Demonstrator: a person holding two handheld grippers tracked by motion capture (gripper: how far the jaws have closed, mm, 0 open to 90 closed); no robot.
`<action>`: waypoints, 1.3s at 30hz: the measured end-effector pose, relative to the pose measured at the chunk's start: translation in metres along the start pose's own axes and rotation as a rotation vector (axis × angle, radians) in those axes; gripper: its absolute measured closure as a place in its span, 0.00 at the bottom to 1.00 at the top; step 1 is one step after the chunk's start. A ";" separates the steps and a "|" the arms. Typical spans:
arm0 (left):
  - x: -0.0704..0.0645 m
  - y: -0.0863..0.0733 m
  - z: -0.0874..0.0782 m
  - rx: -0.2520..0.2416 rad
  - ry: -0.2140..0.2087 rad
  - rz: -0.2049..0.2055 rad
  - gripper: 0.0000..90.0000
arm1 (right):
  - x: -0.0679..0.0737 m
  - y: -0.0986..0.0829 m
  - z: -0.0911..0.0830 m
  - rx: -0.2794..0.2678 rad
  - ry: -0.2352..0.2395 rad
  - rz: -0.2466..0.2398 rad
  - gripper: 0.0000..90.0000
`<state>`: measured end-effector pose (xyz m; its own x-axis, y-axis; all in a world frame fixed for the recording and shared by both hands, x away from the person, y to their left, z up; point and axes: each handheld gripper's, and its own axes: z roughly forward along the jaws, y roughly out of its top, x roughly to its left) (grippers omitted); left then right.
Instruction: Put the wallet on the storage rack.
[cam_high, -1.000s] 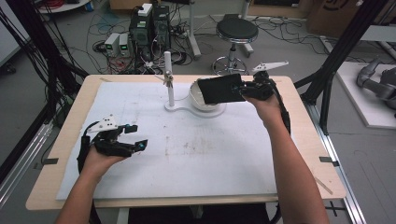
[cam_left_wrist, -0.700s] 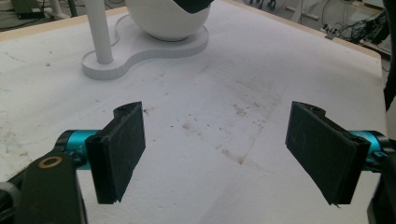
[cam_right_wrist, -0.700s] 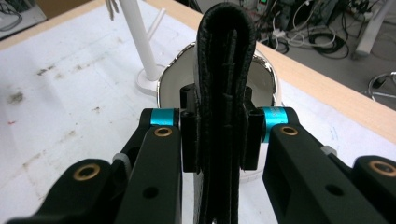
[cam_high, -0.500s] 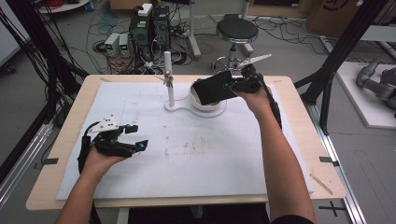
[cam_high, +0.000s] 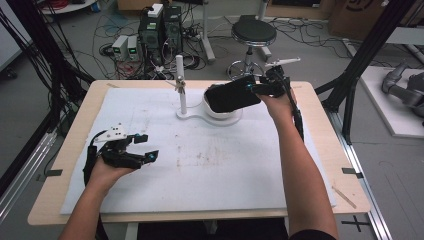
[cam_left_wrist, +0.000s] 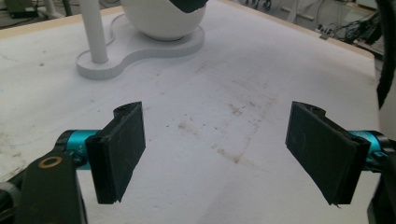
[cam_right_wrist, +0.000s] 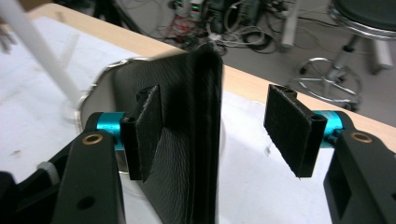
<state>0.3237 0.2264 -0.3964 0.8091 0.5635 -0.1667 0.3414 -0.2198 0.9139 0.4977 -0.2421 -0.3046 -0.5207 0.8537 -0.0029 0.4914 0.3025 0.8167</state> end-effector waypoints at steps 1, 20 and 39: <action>-0.001 0.000 0.000 -0.009 -0.012 0.001 0.21 | -0.001 0.000 0.001 0.009 -0.017 0.000 0.42; -0.002 0.000 0.002 -0.023 -0.016 0.010 0.20 | 0.007 0.000 -0.013 0.028 -0.026 -0.014 0.24; -0.005 0.003 0.004 -0.049 0.001 0.025 0.20 | 0.008 -0.054 -0.103 -0.200 0.140 -0.028 0.24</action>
<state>0.3225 0.2199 -0.3941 0.8167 0.5589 -0.1435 0.2972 -0.1943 0.9348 0.3946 -0.2953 -0.2896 -0.6307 0.7749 0.0420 0.3349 0.2229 0.9155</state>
